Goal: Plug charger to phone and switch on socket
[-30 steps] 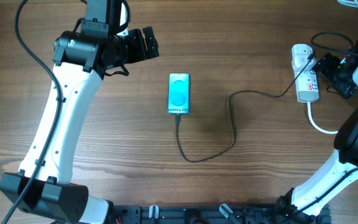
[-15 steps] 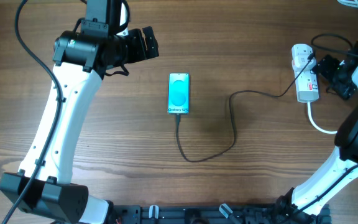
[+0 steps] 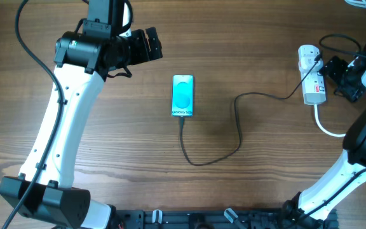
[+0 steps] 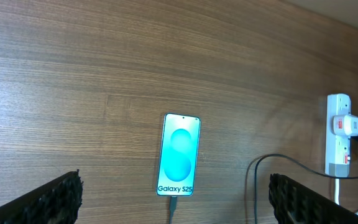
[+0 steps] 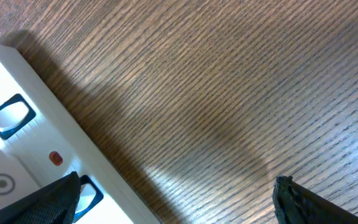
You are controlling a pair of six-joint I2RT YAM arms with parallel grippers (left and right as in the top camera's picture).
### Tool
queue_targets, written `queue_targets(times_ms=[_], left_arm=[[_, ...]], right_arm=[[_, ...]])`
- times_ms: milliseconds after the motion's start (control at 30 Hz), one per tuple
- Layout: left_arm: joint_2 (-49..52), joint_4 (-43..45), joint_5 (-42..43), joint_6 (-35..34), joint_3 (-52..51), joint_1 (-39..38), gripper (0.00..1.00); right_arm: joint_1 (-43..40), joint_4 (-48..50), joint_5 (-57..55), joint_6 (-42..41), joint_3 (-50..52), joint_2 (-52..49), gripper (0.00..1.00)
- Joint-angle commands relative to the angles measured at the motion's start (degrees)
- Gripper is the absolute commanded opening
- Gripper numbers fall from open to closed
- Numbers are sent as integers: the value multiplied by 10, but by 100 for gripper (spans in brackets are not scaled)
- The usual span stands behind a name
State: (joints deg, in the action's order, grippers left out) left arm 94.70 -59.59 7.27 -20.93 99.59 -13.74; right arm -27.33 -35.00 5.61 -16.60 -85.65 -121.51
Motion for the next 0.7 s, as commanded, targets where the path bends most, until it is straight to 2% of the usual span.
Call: queue_targets(times_ms=[0,433,667], left_arm=[[3,2,-7,-5,-3,1,100],[3,2,-7,-5,-3,1,100],[3,2,-7,-5,-3,1,100]], right_arm=[[13,-18,53,25,9,-25,100],[18,-48,45,27,9,-21,100],[-2,-132,-38,-46,7,82,100]])
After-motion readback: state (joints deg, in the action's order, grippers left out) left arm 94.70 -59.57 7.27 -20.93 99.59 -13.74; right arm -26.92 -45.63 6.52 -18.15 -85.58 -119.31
